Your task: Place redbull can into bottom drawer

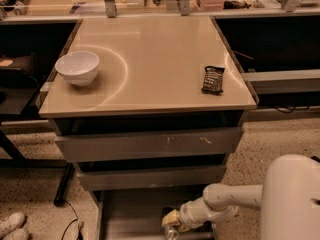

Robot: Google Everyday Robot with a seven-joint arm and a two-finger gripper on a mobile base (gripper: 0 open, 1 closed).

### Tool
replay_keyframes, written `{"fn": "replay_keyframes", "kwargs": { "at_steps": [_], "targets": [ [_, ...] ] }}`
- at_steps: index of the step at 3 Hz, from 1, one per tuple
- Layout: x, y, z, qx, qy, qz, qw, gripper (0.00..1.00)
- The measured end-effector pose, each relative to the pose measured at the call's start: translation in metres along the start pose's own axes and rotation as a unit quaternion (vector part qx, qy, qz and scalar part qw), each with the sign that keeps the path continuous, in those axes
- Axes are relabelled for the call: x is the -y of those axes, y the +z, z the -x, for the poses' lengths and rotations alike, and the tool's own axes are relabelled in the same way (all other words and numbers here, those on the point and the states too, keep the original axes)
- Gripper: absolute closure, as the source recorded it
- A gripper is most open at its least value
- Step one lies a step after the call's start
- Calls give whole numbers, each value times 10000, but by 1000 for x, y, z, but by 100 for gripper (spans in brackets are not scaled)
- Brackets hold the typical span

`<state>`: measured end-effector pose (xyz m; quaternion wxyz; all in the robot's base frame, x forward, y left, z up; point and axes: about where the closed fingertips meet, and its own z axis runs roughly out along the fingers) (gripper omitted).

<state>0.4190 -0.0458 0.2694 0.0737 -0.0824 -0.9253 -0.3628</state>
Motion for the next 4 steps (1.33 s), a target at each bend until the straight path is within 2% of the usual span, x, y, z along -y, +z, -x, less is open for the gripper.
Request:
{"fn": "replay_keyframes", "kwargs": {
  "at_steps": [1,2,3,4],
  "targets": [
    [18,24,9,130,227,-91,9996,100],
    [35,41,19,292,374,-285,9985,100],
    [48,57,31,476,499,-485,9964,100],
    [58,72,43,591,613,-564,9948,100]
  ]
}}
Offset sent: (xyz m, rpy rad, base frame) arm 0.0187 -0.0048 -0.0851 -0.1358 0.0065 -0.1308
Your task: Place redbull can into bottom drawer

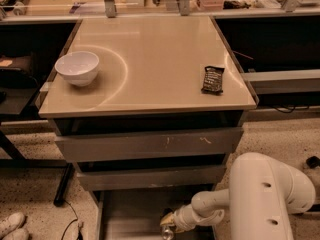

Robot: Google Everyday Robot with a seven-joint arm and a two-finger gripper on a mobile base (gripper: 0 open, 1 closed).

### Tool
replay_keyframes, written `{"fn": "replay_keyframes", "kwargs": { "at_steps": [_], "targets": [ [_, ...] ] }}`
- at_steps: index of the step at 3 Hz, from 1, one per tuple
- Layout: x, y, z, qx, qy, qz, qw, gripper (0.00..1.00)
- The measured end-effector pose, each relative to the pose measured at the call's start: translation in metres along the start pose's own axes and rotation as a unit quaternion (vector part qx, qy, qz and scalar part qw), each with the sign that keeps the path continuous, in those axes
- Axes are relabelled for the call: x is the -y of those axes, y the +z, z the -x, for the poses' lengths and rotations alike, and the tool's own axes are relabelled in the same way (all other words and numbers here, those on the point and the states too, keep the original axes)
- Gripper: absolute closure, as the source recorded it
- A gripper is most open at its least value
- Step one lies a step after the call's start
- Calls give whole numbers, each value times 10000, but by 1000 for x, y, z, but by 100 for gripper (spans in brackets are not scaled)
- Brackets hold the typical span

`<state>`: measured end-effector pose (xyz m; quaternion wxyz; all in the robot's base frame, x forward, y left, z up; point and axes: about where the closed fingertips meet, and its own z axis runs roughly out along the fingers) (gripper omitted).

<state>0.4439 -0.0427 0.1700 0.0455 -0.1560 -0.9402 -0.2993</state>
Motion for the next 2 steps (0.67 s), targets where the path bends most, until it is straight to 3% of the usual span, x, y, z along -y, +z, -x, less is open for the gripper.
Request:
{"fn": "replay_keyframes", "kwargs": {
  "at_steps": [2],
  "targets": [
    [5,21,12,-1,120,102,9999,100]
  ]
}}
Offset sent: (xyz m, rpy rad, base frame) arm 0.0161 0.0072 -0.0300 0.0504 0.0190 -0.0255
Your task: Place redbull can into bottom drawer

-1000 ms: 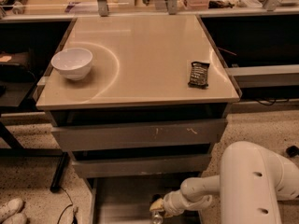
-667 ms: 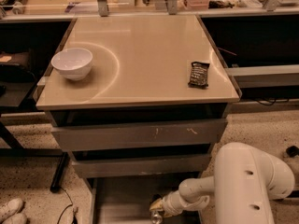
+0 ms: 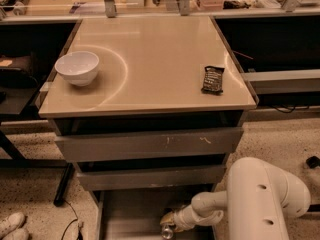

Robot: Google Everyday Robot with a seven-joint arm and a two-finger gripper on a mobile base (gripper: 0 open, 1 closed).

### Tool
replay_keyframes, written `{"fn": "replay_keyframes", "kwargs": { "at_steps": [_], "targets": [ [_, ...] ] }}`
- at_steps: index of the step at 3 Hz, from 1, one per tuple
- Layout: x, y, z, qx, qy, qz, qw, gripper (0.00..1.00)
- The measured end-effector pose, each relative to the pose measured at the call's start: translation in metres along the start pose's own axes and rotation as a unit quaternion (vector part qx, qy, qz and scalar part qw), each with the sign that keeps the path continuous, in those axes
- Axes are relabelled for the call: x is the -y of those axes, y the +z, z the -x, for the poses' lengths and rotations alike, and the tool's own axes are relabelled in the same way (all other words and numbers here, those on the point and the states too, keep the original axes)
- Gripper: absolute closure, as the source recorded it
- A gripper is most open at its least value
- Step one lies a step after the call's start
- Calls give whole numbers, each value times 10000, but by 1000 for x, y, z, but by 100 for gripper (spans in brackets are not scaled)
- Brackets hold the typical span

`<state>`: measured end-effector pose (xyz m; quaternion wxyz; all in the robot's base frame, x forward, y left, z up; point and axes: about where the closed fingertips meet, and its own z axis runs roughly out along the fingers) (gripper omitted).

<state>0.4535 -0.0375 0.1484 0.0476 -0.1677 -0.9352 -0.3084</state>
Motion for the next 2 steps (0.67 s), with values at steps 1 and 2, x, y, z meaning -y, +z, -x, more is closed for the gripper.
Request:
{"fn": "replay_keyframes", "kwargs": {
  "at_steps": [1,2],
  "targets": [
    [0,0,0,-2,0,1,10000,81],
    [0,0,0,-2,0,1,10000,58]
  ]
}}
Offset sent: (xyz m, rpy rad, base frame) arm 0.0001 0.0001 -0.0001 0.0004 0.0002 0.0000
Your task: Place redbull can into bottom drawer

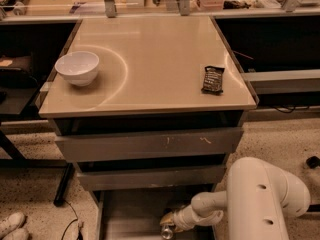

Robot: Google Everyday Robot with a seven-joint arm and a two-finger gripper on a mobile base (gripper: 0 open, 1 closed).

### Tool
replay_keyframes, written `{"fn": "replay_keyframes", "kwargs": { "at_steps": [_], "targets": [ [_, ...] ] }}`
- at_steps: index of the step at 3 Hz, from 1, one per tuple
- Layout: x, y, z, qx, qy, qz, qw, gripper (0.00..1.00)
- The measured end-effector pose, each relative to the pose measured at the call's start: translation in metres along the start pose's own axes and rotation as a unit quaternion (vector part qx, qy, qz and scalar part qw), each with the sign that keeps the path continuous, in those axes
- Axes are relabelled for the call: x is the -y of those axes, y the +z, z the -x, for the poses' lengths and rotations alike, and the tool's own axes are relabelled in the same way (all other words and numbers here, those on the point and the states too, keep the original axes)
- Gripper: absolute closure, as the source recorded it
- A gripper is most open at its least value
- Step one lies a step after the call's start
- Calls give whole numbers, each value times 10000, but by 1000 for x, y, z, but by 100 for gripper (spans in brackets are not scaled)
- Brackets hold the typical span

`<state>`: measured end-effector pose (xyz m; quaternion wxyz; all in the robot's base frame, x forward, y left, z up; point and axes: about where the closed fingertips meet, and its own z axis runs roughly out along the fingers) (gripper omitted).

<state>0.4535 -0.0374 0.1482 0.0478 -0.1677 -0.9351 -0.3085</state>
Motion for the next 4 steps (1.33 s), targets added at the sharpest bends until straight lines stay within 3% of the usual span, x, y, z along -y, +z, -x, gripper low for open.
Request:
{"fn": "replay_keyframes", "kwargs": {
  "at_steps": [2,3,4],
  "targets": [
    [0,0,0,0,0,0,10000,12],
    [0,0,0,-1,0,0,10000,0],
    [0,0,0,-1,0,0,10000,0]
  ]
}}
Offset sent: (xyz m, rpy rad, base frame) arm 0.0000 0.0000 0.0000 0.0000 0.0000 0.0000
